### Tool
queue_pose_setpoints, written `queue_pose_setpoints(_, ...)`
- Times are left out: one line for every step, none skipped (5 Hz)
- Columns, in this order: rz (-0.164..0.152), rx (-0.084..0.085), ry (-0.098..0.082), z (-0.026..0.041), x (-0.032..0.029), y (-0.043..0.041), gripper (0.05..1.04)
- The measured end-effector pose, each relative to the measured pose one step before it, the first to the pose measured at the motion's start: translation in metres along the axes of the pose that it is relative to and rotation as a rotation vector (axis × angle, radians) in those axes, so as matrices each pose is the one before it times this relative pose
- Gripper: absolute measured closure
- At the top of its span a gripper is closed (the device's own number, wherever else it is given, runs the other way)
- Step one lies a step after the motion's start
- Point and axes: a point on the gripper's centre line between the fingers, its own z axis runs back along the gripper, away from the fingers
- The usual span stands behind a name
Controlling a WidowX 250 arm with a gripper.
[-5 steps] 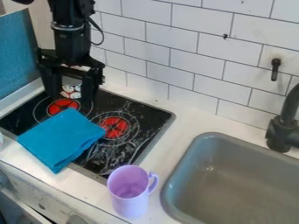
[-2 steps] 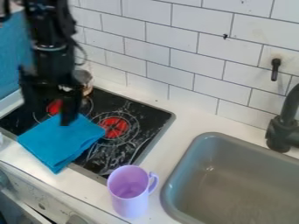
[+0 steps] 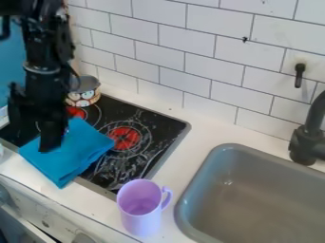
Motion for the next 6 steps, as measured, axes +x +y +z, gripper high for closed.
queue_pose_setpoints(-0.1062, -0.0244, -0.0242, -0.00619, 0.00991, -0.00348, 0.075)
queue_pose_setpoints(-0.0438, -0.0430, 0.0163, -0.01556, 0.01188, -0.00343, 0.075)
queue_pose_setpoints(-0.0136, -0.0236, 0.0140, -0.01267, 0.00642, -0.00178, 0.075)
queue_pose_setpoints(0.0061, -0.0011, 0.0107, -0.00368, 0.00980, 0.00428, 0.075)
queue_pose_setpoints(-0.0138, -0.0027, 0.0212, 0.00039, 0.00733, -0.00090, 0.075)
queue_pose_setpoints(-0.0199, -0.0189, -0.0086, 0.00466, 0.01307, -0.01045, 0.076)
